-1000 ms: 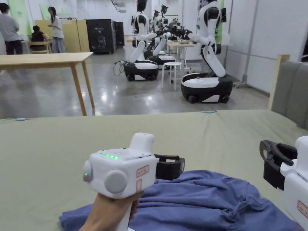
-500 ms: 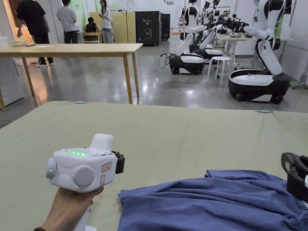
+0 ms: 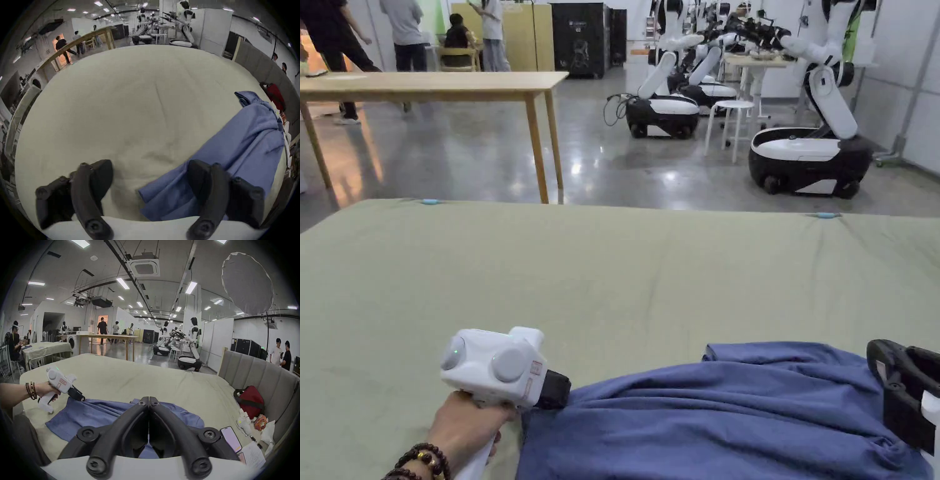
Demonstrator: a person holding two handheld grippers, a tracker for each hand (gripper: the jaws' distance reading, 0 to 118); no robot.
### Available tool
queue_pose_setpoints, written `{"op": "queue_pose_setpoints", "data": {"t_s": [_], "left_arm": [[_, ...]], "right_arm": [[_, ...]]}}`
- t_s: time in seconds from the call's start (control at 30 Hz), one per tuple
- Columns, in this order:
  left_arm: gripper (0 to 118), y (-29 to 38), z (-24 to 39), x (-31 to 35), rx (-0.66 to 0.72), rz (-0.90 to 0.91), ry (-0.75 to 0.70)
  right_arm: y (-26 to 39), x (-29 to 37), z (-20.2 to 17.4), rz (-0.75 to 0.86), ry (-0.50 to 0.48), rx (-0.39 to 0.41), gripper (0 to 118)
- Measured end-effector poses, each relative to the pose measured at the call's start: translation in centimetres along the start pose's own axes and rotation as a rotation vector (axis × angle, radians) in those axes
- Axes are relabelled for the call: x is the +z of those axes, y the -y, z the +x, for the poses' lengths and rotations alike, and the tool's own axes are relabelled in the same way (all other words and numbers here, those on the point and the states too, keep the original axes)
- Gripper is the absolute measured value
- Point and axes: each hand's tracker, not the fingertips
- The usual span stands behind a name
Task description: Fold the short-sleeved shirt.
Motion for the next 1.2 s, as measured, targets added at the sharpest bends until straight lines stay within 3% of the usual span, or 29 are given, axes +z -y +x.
{"op": "queue_pose_setpoints", "data": {"t_s": [0.07,0.1,0.13,0.27,0.5,0.6,0.77,0.8,0.83,0.87,0.9,0.93,1.07,1.2], "left_arm": [[44,0.5,0.3,0.9,-0.017,0.022,0.052],[18,0.8,0.7,1.3,-0.026,0.012,0.064],[6,0.8,1.2,1.3,-0.06,0.015,0.061],[2,1.1,3.4,1.4,-0.192,0.019,-0.014],[1,0.0,1.6,4.1,-0.039,0.109,0.066],[1,-0.5,0.8,6.0,0.001,0.156,0.107],[1,-0.9,0.6,7.6,0.019,0.206,0.142],[1,-0.8,1.3,8.2,0.015,0.212,0.142],[1,-0.8,1.5,8.3,0.013,0.22,0.145],[1,-0.9,1.6,8.4,0.013,0.225,0.146],[1,-1.0,1.7,8.4,0.016,0.226,0.148],[1,-1.1,2.0,8.4,0.019,0.227,0.15],[1,-1.3,2.4,8.5,0.028,0.233,0.147],[1,-1.4,2.6,8.7,0.043,0.232,0.146]], "right_arm": [[0.3,-0.3,0.1,-0.008,-0.005,-0.004,1],[0.5,-0.4,0.1,-0.012,-0.008,-0.007,1],[0.6,-0.5,0.1,-0.014,-0.012,-0.01,1],[0.7,-0.7,0.1,-0.022,-0.015,-0.017,1],[0.0,0.2,2.5,-0.029,-0.004,-0.046,1],[-0.3,0.6,5.5,-0.064,-0.016,-0.094,1],[1.2,0.6,13.1,-0.293,0.062,-0.108,1],[2.0,0.5,14.9,-0.342,0.068,-0.122,5],[3.1,0.2,16.6,-0.403,0.068,-0.149,18],[4.1,0.0,17.8,-0.449,0.069,-0.163,45],[5.3,-0.5,19.1,-0.498,0.07,-0.17,94],[6.7,-1.1,20.2,-0.544,0.09,-0.177,116],[10.9,-3.9,22.6,-0.637,0.113,-0.188,117],[13.5,-7.5,23.0,-0.696,0.061,-0.179,111]]}}
